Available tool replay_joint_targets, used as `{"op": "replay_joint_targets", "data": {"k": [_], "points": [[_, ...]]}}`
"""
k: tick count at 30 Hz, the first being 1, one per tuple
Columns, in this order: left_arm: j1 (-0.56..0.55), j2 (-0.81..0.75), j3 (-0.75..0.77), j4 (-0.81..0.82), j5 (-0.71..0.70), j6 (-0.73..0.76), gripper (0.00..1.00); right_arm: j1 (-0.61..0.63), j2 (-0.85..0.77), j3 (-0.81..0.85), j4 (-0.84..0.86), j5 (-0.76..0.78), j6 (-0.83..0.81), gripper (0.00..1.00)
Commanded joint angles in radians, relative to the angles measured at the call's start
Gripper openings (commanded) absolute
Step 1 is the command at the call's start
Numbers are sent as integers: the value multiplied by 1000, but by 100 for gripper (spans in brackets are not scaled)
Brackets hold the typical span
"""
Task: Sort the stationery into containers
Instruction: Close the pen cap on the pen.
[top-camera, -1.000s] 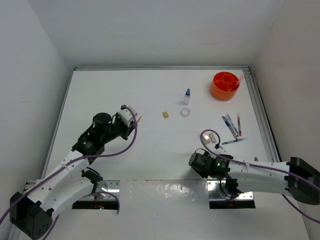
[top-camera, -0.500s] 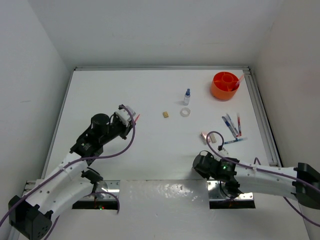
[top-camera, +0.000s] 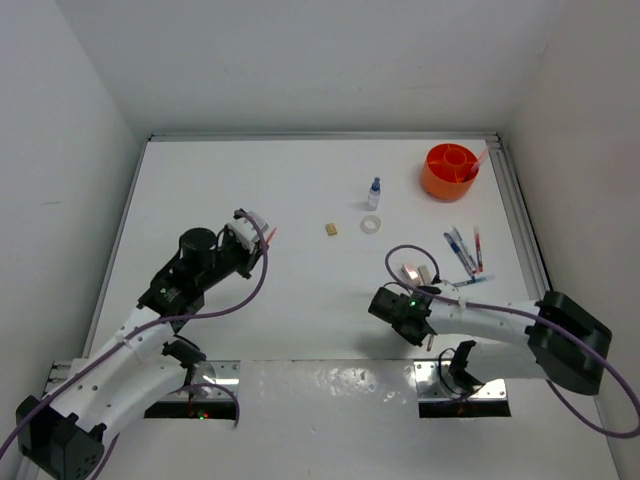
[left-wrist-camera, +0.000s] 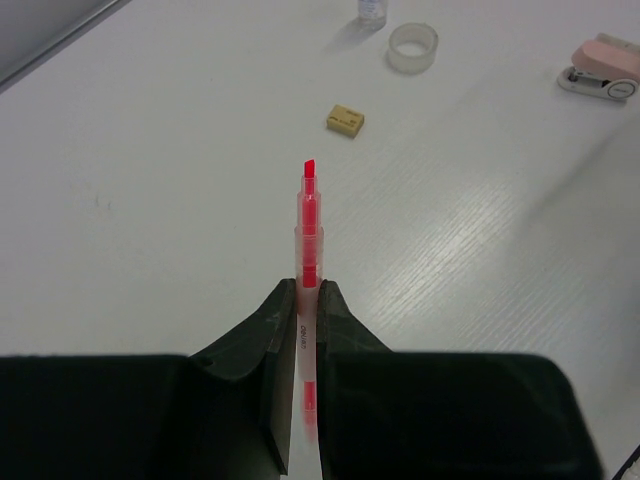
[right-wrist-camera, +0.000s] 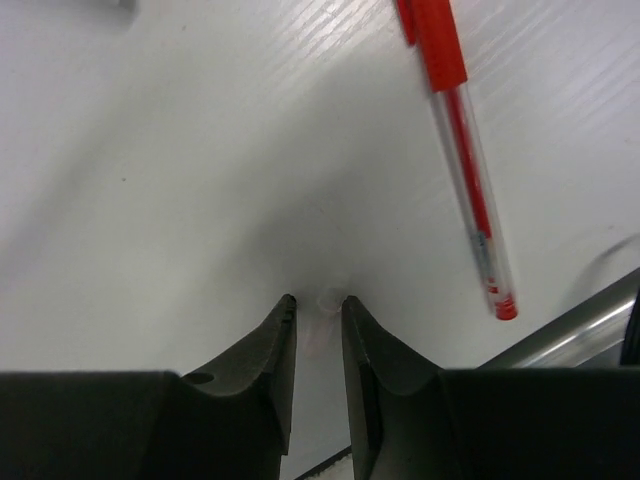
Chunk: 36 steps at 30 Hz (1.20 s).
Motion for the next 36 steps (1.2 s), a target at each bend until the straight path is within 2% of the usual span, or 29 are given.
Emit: {"op": "replay_joint_targets", "data": {"k": [1, 10, 17, 27, 31, 36], "points": [[16, -25, 29, 1, -20, -4, 0, -32, 94, 66, -107, -4, -148, 25], [17, -61, 23, -34, -55, -1, 0, -65, 247, 150, -49, -26, -337, 25], [17, -68, 14, -33, -69, 3, 0, -76, 264, 164, -22, -29, -420, 24], [19, -58, 9, -19, -71, 3, 0, -82, 182, 79, 47, -93, -350, 19], [17, -52, 11, -13, -69, 3, 0, -76, 137, 8, 187, -127, -357, 18], [17, -50, 11, -11, -70, 0, 0, -79, 125, -41, 218, -130, -362, 12]]}}
